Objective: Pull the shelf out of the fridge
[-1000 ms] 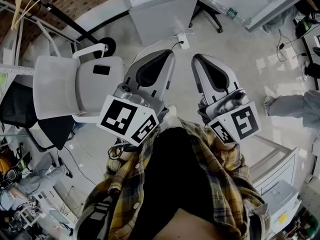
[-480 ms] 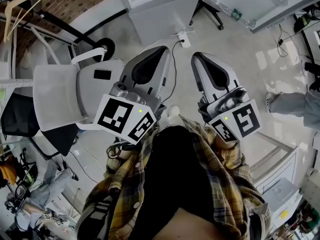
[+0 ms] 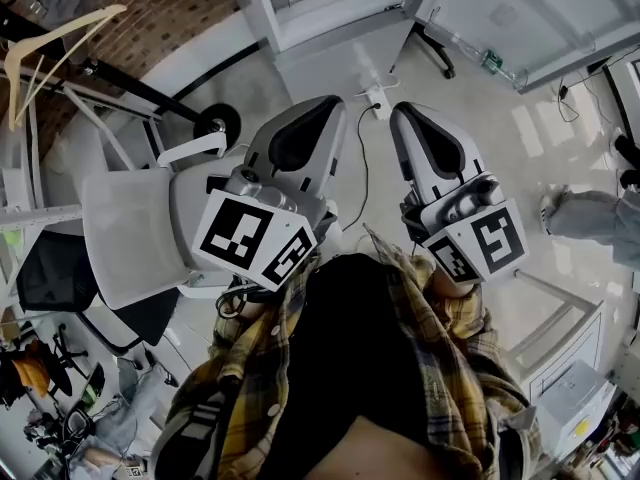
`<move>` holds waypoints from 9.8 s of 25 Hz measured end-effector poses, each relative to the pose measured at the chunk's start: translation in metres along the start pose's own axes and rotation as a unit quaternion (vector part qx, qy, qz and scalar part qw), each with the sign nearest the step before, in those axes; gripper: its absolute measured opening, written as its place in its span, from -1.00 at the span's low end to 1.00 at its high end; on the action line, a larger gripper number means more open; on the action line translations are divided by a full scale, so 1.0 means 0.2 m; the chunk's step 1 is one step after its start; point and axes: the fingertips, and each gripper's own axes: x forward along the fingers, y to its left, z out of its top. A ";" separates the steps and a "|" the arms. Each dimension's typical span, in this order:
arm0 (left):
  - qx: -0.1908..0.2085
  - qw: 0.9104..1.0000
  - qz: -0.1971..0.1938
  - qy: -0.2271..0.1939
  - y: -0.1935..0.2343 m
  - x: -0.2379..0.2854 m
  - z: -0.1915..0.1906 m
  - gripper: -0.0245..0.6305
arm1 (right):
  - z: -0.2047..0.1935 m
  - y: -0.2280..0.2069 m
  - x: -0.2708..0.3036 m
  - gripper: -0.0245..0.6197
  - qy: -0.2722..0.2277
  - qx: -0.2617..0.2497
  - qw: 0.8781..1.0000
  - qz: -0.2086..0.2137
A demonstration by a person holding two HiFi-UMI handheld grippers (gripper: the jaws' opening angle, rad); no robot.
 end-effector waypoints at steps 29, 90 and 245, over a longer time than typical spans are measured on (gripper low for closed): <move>-0.005 1.000 0.021 -0.013 0.35 0.61 0.06 -0.91 | -0.03 -0.51 0.46 -0.86 0.014 0.006 0.999 0.041; -0.007 0.992 0.125 -0.022 1.47 1.53 0.36 -0.91 | -0.03 -1.36 1.79 -0.86 0.039 0.081 0.987 0.133; -0.429 0.858 0.215 -0.184 1.95 1.80 -0.09 -0.77 | -0.56 -1.87 2.19 -0.73 0.117 0.489 0.857 0.109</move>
